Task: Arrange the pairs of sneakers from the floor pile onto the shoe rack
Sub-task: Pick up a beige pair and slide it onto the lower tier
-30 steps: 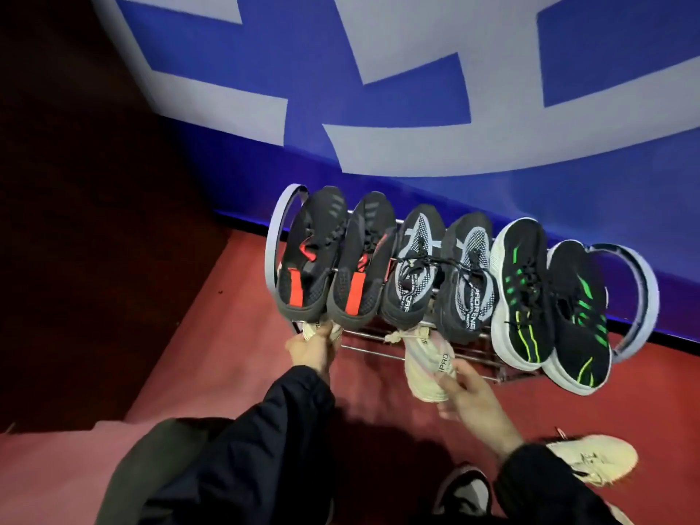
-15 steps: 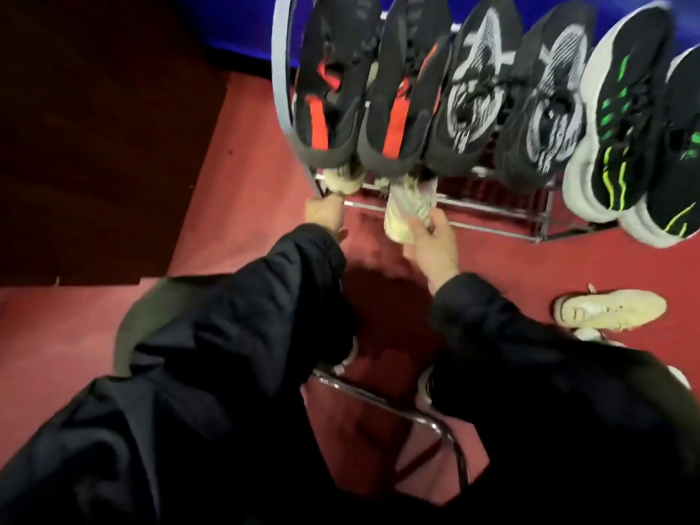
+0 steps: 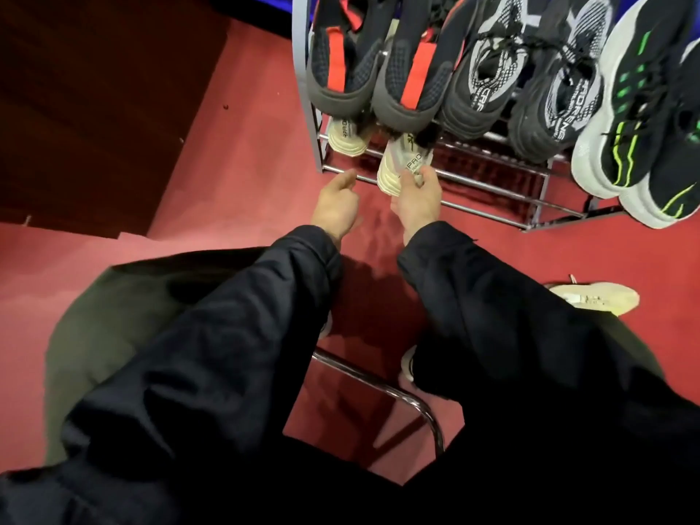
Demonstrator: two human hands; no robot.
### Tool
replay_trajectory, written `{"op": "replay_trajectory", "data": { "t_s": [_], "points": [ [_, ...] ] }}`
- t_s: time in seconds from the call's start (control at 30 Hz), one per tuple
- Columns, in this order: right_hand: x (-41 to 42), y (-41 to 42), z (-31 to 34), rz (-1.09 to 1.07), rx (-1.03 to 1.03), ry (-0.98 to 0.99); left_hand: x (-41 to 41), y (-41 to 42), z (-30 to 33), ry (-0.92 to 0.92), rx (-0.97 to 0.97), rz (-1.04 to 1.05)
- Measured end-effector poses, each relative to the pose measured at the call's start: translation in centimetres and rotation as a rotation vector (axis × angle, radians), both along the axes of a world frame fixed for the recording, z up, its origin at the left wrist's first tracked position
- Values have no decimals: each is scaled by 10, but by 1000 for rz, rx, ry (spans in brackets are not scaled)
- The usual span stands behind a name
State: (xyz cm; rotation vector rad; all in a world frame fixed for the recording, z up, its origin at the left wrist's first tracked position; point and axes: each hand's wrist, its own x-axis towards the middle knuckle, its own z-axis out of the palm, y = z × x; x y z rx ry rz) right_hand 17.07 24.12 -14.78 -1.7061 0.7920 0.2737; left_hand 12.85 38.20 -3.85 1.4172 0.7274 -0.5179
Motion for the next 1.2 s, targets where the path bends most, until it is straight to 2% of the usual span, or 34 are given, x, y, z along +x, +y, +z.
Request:
{"op": "replay_trajectory", "data": {
  "t_s": [0.1,0.17,0.37,0.53,0.67,0.73,0.8,0.93,1.07,1.13,1.2],
  "points": [
    [11,7,-9,-16,3,-8,13,-1,-9,-10,19,-31],
    [13,20,10,-53,-12,10,20,2,-17,-25,45,-68],
    [15,40,41,-62,33,-133,29,2,-27,-63,167,-83],
    [28,24,29,-75,134,49,29,-9,-26,-39,166,-106],
    [9,18,54,100,91,73,24,-11,-18,-58,210,-163],
    [-4,15,68,103,35,84,20,-12,-9,-84,244,-191],
    [-17,10,88,91,66,56,15,-13,1,-141,295,-206],
    [-34,-22,142,189,190,49,6,-24,27,-254,327,-256],
    [-42,-82,201,500,31,136,3,-51,56,-312,378,-428],
    [-50,-122,223,528,-53,114,0,-74,74,-356,351,-498],
    [-63,-162,243,458,-62,56,-2,-105,95,-421,338,-563]
  ]
}}
